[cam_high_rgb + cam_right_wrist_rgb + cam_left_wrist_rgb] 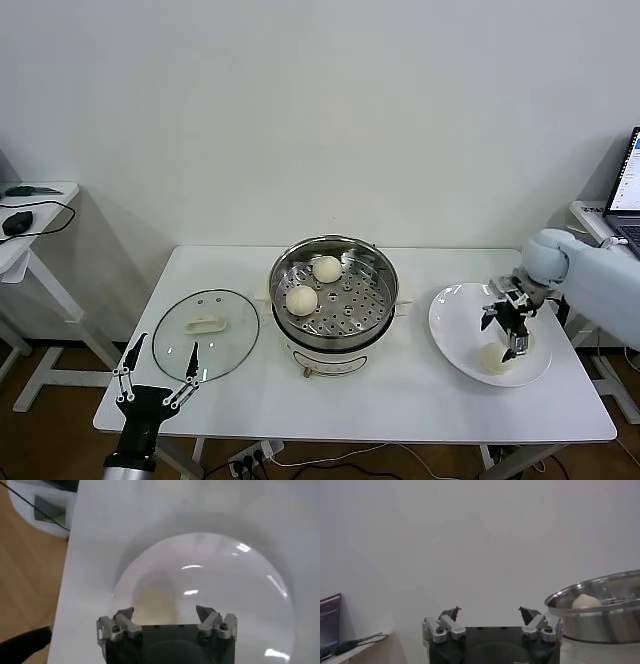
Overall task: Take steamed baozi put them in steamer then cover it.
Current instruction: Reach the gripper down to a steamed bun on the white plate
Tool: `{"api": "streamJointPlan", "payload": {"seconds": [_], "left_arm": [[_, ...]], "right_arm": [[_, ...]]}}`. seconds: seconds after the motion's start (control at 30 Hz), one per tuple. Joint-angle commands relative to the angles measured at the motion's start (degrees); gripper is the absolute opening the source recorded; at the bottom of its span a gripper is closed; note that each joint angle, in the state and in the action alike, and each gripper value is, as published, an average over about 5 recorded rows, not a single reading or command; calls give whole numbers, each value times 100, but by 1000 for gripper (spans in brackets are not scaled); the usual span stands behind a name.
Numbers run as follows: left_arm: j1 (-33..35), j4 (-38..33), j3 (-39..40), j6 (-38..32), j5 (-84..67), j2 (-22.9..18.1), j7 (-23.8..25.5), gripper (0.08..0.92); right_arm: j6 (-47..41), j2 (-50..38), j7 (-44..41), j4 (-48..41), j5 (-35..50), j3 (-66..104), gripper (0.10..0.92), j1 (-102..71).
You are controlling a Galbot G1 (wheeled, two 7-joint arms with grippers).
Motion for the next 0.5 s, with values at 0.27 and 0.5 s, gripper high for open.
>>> {"api": "streamJointPlan", "payload": {"seconds": [0.27,0.5], "left_arm": [[9,15,-8,-15,2,-6,-3,823],[-10,8,-7,-8,1,-13,-17,823]], "right_arm": [[-35,4,175,-310,-449,593,823,-759],[-15,84,249,-373,-458,614,739,-759]]}}
